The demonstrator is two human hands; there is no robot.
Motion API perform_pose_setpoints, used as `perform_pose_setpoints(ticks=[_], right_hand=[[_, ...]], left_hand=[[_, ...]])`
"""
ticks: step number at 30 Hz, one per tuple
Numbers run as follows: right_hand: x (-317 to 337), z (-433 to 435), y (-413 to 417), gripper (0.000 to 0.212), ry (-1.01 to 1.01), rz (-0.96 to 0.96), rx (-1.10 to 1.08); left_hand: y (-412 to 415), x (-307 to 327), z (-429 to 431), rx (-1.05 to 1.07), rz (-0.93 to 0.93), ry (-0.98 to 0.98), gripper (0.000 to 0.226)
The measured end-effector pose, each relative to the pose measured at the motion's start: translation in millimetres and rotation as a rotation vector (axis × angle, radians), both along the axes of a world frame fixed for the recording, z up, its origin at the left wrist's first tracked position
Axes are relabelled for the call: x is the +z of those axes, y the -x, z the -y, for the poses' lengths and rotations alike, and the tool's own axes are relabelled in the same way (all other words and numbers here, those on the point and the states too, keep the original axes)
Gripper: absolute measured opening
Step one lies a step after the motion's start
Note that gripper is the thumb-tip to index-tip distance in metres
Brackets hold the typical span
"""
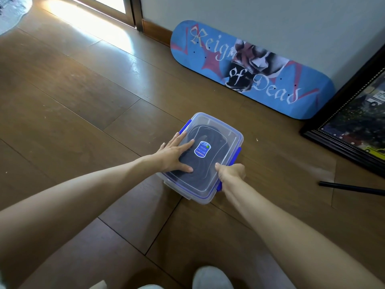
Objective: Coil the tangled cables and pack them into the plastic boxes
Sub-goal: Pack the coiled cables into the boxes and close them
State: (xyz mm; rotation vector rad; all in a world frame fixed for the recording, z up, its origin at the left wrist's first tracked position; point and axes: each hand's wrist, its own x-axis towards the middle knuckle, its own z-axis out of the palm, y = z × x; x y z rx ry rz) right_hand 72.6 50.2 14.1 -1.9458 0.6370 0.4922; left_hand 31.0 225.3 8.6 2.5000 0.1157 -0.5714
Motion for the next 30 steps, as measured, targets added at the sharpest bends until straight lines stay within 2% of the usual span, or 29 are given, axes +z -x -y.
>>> perform_pose_setpoints(ticks=[5,12,18,22,24,26,28,30], right_hand=[[-3.4,-1.9,-0.1,0.020,0.084,0.046,0.046],[-4.2,-6.9,7.4,0.026,0.164,0.062,0.056],[-10.6,-8.5,9.6,0.030,0.237,0.072,0.099],[-10.3,-9.8,13.3,0.034,0.310,0.068,0.164],[-5.8,-7.9,11.4,0.038,0.382,0.043,0.307],[17.5,-3.9,4.8,0.045,0.390,-0.081,0.553],[56.6,-0.5,-9.5,0.048,0.473,-0.187,0.872],[113.8,4.3,-15.7,0.052,0.520,-0.190,1.029]], left_hand=[[-0.4,-0.6,-0.7,-0.002,0.007,0.003,0.089],[-0.7,-4.1,-2.1,-0.018,0.016,-0.013,0.089],[7.0,-15.2,5.9,-0.019,0.062,-0.258,0.085],[13.4,-19.8,8.7,-0.009,0.071,-0.271,0.077],[13.3,-14.3,8.1,-0.032,0.054,-0.330,0.076],[11.7,4.1,11.8,-0.082,0.007,-0.413,0.075],[3.7,36.7,16.8,-0.139,-0.053,-0.441,0.072],[-6.6,78.5,24.1,-0.191,-0.073,-0.425,0.069]])
